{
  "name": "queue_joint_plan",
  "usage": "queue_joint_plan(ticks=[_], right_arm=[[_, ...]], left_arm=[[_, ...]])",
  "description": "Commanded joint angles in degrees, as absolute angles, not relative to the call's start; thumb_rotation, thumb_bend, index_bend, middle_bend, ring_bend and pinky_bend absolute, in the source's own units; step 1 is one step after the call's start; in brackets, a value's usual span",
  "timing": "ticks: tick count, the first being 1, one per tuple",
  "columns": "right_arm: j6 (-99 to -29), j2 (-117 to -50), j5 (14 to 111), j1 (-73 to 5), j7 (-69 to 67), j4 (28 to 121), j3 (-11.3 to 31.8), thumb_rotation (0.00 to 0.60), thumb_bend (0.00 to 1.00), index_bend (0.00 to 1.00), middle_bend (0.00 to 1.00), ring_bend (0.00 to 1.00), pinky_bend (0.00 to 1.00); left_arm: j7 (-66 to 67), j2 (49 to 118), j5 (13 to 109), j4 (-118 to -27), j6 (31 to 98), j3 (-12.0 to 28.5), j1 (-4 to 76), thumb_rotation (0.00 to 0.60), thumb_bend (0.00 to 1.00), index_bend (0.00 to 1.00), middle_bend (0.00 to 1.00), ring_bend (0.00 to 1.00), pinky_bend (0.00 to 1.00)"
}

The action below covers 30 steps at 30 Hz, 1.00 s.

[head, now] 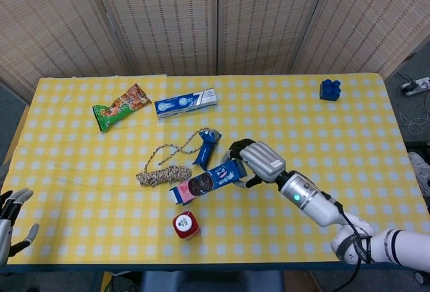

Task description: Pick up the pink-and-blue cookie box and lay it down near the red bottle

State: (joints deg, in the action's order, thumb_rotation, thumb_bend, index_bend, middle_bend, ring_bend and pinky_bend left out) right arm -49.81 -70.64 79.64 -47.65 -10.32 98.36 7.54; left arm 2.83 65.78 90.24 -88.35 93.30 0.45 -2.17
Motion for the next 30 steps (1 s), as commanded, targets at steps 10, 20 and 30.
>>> queue_joint_plan(ticks=[10,20,30], right_arm=[[-49.6,-72.4,82.3,-46.4,-11.2,92.8,5.6,0.600,0.19,0.00,0.17,0.12,0.22],[-61.6,-68.9,81.3,-37.1,-1.2,93.3,3.0,0.600,0.27,0.00,0.25,0.12,0.22],[-76.7,-65.6,81.5,-24.7,6.6,95.4,-0.1,0.600,0.28,0.11,0.30,0.16,0.23]], left_arm=[[3.2,65.8,90.1,-88.4,93.2,0.5,-2.1,0.600,0.33,0.22,0.19,0.12,0.05],[2.8,65.9,90.1,-88.1,92.8,0.8,-1.6,0.600,0.33,0.22,0.19,0.12,0.05],[4.0,66.9,90.6,-88.0,91.4,1.3,0.0,0.600,0.33,0.22,0.19,0.12,0.05]])
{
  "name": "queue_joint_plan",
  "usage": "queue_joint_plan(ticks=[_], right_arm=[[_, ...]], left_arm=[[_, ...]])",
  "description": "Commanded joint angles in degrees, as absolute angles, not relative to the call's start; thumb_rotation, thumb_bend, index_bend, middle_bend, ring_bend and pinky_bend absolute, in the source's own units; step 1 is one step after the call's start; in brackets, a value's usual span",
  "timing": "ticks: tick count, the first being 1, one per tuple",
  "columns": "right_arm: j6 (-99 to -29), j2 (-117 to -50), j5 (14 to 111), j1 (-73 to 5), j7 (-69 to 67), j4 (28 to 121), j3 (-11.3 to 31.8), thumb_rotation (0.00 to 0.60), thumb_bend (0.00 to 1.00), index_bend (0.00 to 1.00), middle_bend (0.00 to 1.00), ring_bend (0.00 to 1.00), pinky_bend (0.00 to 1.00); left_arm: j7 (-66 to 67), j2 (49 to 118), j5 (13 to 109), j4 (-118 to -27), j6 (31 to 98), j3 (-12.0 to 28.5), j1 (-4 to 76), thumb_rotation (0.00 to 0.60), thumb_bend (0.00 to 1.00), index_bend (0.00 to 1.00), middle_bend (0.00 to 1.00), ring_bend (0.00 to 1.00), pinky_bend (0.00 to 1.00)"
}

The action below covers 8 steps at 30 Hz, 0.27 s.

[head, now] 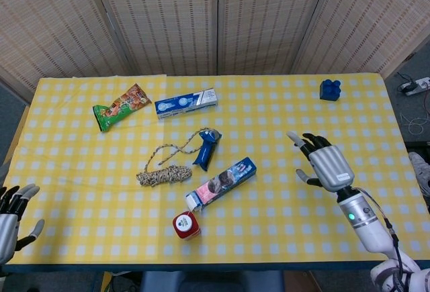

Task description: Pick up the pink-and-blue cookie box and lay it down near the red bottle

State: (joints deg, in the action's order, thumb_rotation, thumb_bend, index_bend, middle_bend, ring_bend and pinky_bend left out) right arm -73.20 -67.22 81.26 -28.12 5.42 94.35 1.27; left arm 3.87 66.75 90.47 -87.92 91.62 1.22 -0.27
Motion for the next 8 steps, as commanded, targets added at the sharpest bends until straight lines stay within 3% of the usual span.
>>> queue_joint_plan(ticks=[1,8], right_arm=[[-78.0,-65.1,81.7,-23.3,6.4,95.7,-0.5,0.600,0.28,0.12,0.30,0.16,0.23],[-84.6,-63.3,82.9,-16.4,5.7,95.9,-2.3,0.600,0.28,0.17,0.31,0.17,0.24]], left_arm=[[4.1,67.0,90.7,-88.1,91.2,1.3,0.2,0.600,0.33,0.22,0.19,0.12,0.05],[4.7,67.2,91.0,-88.7,90.7,1.5,1.0,0.600,0.33,0.22,0.19,0.12,0.05]])
